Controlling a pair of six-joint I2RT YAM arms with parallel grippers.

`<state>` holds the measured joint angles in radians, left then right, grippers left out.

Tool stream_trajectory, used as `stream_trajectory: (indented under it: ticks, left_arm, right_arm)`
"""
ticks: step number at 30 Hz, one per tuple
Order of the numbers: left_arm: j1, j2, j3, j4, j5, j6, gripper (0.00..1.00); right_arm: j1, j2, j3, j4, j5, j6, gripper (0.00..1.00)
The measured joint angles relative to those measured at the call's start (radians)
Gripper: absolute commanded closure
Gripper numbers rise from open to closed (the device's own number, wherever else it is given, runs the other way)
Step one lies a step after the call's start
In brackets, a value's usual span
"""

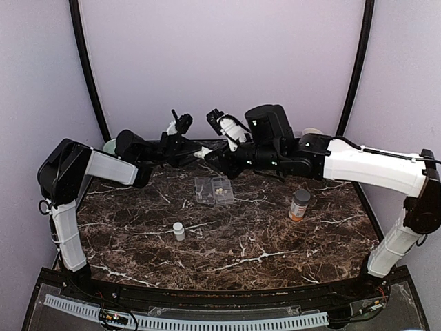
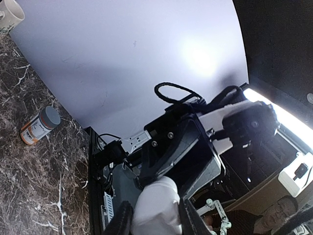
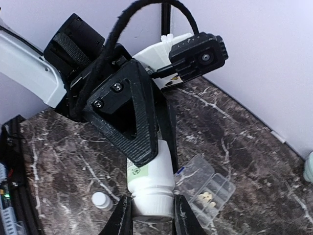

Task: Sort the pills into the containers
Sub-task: Unscrew the lid of the pill bottle.

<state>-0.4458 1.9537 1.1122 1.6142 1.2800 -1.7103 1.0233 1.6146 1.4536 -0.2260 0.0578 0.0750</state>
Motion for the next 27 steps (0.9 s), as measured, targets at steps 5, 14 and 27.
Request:
stream_trajectory:
  ticks: [5, 14, 27]
  left_arm:
    - [-0.028, 0.006, 0.0, -0.002, 0.01, -0.006, 1.0]
    - [-0.035, 0.012, 0.005, -0.01, -0.008, -0.026, 1.0]
    - [0.005, 0.012, 0.013, -0.006, -0.034, -0.032, 1.0]
  right_arm:
    - [0.072, -0.063, -0.147, 0.15, 0.2, -0.178, 0.92]
    - [0.104, -0.073, -0.2, 0.24, 0.322, -0.338, 0.56]
    - [0.05, -0.077, -0.147, 0.1, 0.291, -0.178, 0.46]
